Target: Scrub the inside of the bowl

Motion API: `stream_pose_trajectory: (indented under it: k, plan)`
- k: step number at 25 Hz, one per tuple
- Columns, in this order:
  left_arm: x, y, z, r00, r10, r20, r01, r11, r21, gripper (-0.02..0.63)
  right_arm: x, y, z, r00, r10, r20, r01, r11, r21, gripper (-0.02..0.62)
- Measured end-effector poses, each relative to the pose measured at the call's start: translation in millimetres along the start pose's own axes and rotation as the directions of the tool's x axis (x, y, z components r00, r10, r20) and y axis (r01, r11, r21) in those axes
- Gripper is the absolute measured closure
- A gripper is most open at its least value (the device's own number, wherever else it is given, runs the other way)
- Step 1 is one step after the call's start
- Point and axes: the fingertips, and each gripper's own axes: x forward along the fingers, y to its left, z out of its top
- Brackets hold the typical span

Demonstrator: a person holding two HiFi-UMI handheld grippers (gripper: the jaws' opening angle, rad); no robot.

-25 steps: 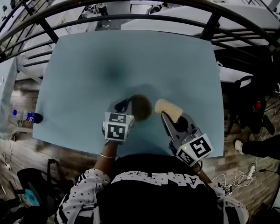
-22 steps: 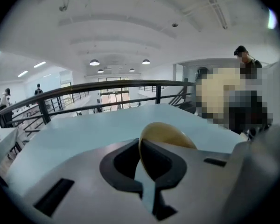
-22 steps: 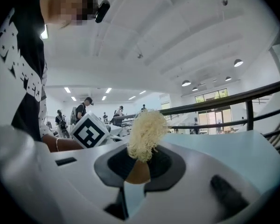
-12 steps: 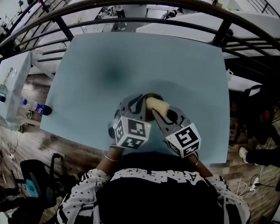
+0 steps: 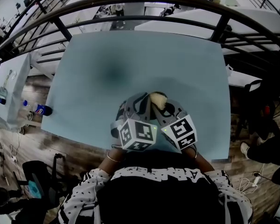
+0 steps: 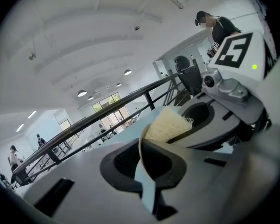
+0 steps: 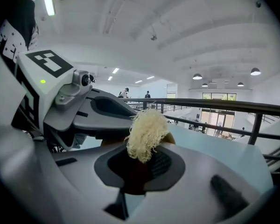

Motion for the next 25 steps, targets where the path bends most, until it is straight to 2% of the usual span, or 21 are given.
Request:
stream_pose_trajectory:
  k: [3, 6, 15, 25]
  plan:
    - [-2.5, 2.7, 4.2, 0.999, 0.038, 0.004, -0.038, 0.997, 0.061, 0.584, 2.0, -1.9, 6.2, 1.000, -0.013, 0.009, 0.013, 1.000, 0.001, 0.539]
    - [-3.2, 4.4, 8.1, 0.999, 0.052, 0.011, -0.053, 0.995, 0.090, 0.584, 1.6, -7.1, 9.3, 0.999, -0.031, 0.023, 0.030, 0.999, 0.021, 0.540]
    - [-4.3, 3.6, 7.1, 0.998, 0.054, 0.008, -0.055, 0.992, 0.112, 0.584, 2.0, -17.4, 3.4, 0.996, -0.083, 0.027, 0.081, 0.994, 0.077, 0.540]
    - [-8.4, 7.9, 10.4, 0.998, 0.065, 0.014, -0.066, 0.993, 0.102, 0.583, 0.0, -22.5, -3.3, 0.994, -0.105, 0.009, 0.104, 0.991, 0.085, 0.540]
